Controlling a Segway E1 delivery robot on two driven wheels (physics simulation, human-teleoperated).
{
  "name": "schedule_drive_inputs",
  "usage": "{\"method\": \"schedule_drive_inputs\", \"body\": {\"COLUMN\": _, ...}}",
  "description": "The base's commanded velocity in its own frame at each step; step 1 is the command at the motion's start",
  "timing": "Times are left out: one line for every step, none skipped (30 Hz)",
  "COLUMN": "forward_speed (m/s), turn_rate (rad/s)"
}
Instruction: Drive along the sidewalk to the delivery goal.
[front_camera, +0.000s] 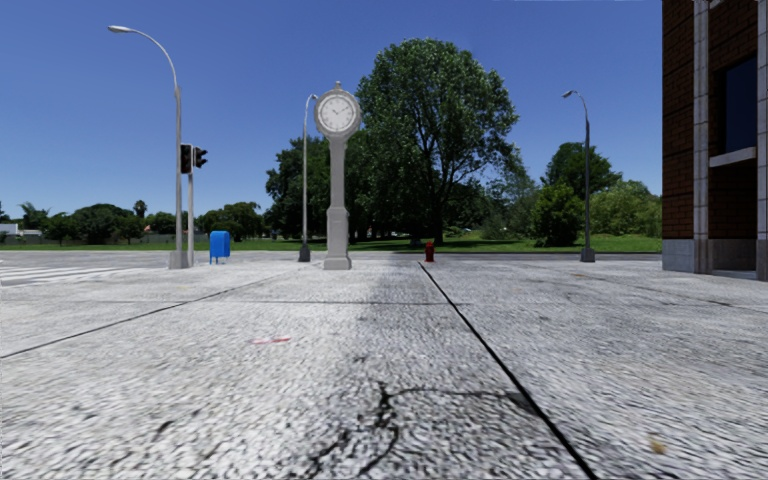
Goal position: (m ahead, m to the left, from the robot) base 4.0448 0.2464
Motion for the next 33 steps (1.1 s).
{"method": "schedule_drive_inputs", "body": {"forward_speed": 1.98, "turn_rate": 0.00}}
{"method": "schedule_drive_inputs", "body": {"forward_speed": 1.98, "turn_rate": 0.00}}
{"method": "schedule_drive_inputs", "body": {"forward_speed": 1.98, "turn_rate": 0.00}}
{"method": "schedule_drive_inputs", "body": {"forward_speed": 1.98, "turn_rate": 0.00}}
{"method": "schedule_drive_inputs", "body": {"forward_speed": 1.98, "turn_rate": 0.00}}
{"method": "schedule_drive_inputs", "body": {"forward_speed": 1.98, "turn_rate": 0.00}}
{"method": "schedule_drive_inputs", "body": {"forward_speed": 1.98, "turn_rate": 0.00}}
{"method": "schedule_drive_inputs", "body": {"forward_speed": 1.98, "turn_rate": 0.00}}
{"method": "schedule_drive_inputs", "body": {"forward_speed": 1.98, "turn_rate": 0.00}}
{"method": "schedule_drive_inputs", "body": {"forward_speed": 1.98, "turn_rate": 0.00}}
{"method": "schedule_drive_inputs", "body": {"forward_speed": 1.95, "turn_rate": 0.00}}
{"method": "schedule_drive_inputs", "body": {"forward_speed": 1.95, "turn_rate": 0.00}}
{"method": "schedule_drive_inputs", "body": {"forward_speed": 1.82, "turn_rate": 0.00}}
{"method": "schedule_drive_inputs", "body": {"forward_speed": 1.75, "turn_rate": 0.00}}
{"method": "schedule_drive_inputs", "body": {"forward_speed": 1.71, "turn_rate": 0.00}}
{"method": "schedule_drive_inputs", "body": {"forward_speed": 1.62, "turn_rate": 0.00}}
{"method": "schedule_drive_inputs", "body": {"forward_speed": 1.50, "turn_rate": 0.00}}
{"method": "schedule_drive_inputs", "body": {"forward_speed": 1.50, "turn_rate": 0.00}}
{"method": "schedule_drive_inputs", "body": {"forward_speed": 1.35, "turn_rate": 0.00}}
{"method": "schedule_drive_inputs", "body": {"forward_speed": 1.22, "turn_rate": 0.00}}
{"method": "schedule_drive_inputs", "body": {"forward_speed": 1.13, "turn_rate": 0.00}}
{"method": "schedule_drive_inputs", "body": {"forward_speed": 1.07, "turn_rate": 0.00}}
{"method": "schedule_drive_inputs", "body": {"forward_speed": 1.06, "turn_rate": 0.00}}
{"method": "schedule_drive_inputs", "body": {"forward_speed": 1.06, "turn_rate": 0.00}}
{"method": "schedule_drive_inputs", "body": {"forward_speed": 1.06, "turn_rate": 0.00}}
{"method": "schedule_drive_inputs", "body": {"forward_speed": 1.06, "turn_rate": 0.00}}
{"method": "schedule_drive_inputs", "body": {"forward_speed": 1.06, "turn_rate": 0.00}}
{"method": "schedule_drive_inputs", "body": {"forward_speed": 1.06, "turn_rate": 0.00}}
{"method": "schedule_drive_inputs", "body": {"forward_speed": 1.06, "turn_rate": 0.00}}
{"method": "schedule_drive_inputs", "body": {"forward_speed": 1.06, "turn_rate": 0.00}}
{"method": "schedule_drive_inputs", "body": {"forward_speed": 1.06, "turn_rate": 0.00}}
{"method": "schedule_drive_inputs", "body": {"forward_speed": 1.06, "turn_rate": 0.00}}
{"method": "schedule_drive_inputs", "body": {"forward_speed": 1.06, "turn_rate": 0.00}}
